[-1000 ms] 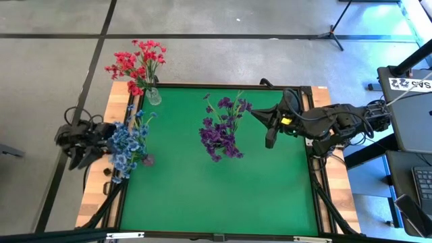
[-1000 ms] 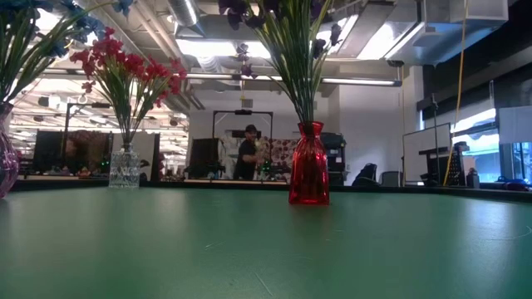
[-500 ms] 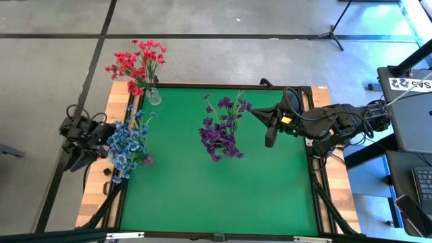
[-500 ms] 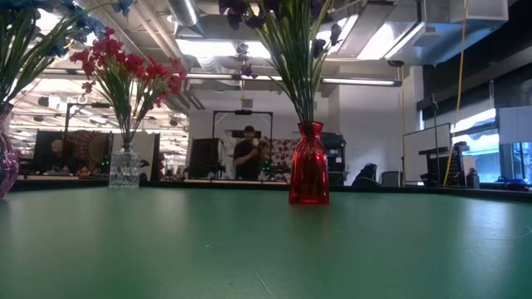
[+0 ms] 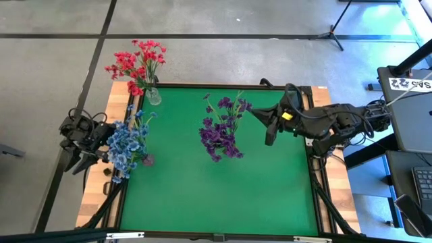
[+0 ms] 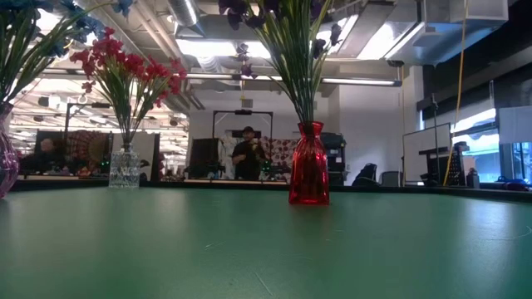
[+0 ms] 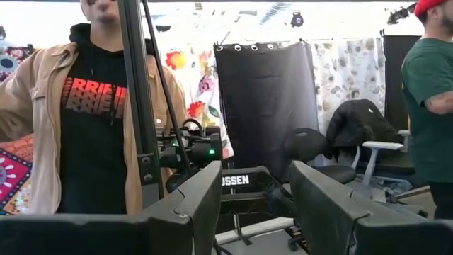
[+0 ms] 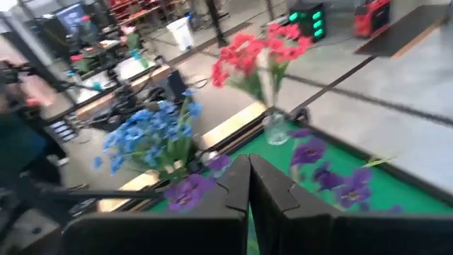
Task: Sort flowers into vase by color
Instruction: Return to Home Position
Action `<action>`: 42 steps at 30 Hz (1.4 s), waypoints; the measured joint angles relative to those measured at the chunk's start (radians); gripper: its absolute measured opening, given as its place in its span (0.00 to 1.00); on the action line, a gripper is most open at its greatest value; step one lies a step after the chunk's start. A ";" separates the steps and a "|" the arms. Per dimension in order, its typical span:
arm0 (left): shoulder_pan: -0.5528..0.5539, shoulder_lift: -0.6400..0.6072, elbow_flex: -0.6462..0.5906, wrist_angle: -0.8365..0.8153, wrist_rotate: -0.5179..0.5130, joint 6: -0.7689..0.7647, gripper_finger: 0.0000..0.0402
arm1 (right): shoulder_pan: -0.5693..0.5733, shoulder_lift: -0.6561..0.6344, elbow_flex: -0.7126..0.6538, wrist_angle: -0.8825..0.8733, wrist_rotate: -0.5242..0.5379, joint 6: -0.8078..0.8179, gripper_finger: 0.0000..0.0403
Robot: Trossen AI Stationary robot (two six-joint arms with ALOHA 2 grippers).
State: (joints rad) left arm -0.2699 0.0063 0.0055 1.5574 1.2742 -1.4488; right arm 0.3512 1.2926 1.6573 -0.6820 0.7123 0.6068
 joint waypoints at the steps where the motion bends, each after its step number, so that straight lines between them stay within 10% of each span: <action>1: 0.000 0.000 0.000 0.000 0.000 0.005 0.40 | -0.009 0.000 0.000 0.001 -0.031 0.012 0.02; 13: 0.001 0.000 0.000 -0.001 0.121 0.015 0.40 | -0.204 -0.008 0.000 0.055 -0.429 -0.115 0.01; 34: 0.001 0.000 0.000 -0.001 0.123 0.018 0.40 | -0.186 -0.481 -0.469 0.273 -0.469 -0.405 0.01; 42: 0.001 0.000 0.000 -0.001 0.123 0.018 0.40 | -0.064 -0.753 -0.749 0.445 -0.263 -0.487 0.01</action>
State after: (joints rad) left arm -0.2691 0.0063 0.0055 1.5562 1.3972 -1.4307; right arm 0.2868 0.5399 0.9085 -0.2365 0.4488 0.1193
